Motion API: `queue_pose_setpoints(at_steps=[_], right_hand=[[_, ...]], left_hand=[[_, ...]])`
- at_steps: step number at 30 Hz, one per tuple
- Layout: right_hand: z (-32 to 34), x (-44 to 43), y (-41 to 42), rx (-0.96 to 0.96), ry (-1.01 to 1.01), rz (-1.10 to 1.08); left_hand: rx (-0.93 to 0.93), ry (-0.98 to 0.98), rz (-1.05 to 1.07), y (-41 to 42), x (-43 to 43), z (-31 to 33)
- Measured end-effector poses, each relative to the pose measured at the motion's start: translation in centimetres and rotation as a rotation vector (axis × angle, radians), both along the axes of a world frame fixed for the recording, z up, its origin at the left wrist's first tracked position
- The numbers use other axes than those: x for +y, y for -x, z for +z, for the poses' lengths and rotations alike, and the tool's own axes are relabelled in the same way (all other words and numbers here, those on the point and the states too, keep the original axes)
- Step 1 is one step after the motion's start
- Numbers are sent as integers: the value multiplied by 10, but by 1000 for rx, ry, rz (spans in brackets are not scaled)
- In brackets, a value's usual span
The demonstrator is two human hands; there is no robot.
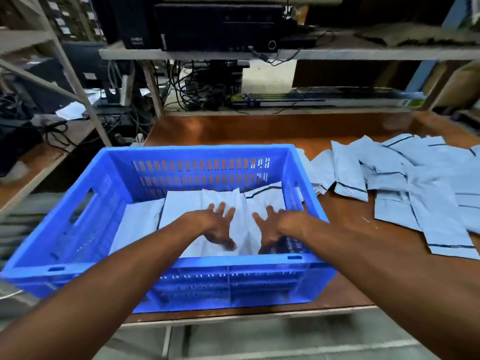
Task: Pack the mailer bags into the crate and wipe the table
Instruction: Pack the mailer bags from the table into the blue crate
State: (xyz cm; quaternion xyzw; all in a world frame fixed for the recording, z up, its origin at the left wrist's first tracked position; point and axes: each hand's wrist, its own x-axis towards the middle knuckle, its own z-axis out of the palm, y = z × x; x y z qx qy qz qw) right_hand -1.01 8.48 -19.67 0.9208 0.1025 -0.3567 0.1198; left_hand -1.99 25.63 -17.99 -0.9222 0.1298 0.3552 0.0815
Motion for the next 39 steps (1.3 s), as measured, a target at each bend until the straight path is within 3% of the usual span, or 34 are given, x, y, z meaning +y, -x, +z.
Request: queue_pose_setpoints(at_steps=[3,6,8,11,14,17,19,24,30,32,35,39], right_hand=[[3,2,-1,39,31,22],[19,1,1,-45,-45,89],[43,-6,0,-317,-297,167],[95,-44,-3,-777,-664,103],[125,-120,-17,-971,-780,-76],[109,-205,-33,-926,-748,-283],[79,-250,-41,-857,-669,-321],[3,-304,-52,-632,-638,-322],[-13,-292,-125,-662,-459,-51],[-19,-278,-152,-605,-432,-48],[-53,-267,-167,-462,-419,-68],[-83,-283,-157,-479,-454,-63]], left_hand=[[51,-29,-33,-7,2,-15],[-41,54,-13,-14,-2,-10],[-255,250,31,-22,-9,4],[-669,640,95,-28,-43,43],[-800,760,56,-23,-108,74],[-770,723,-6,-21,-185,79],[-717,563,4,-30,-230,69],[-493,290,247,-82,-283,26],[-557,257,377,-143,-283,-17],[-561,252,428,-165,-282,-27],[-401,325,541,-180,-280,-53],[-407,352,565,-158,-290,-80]])
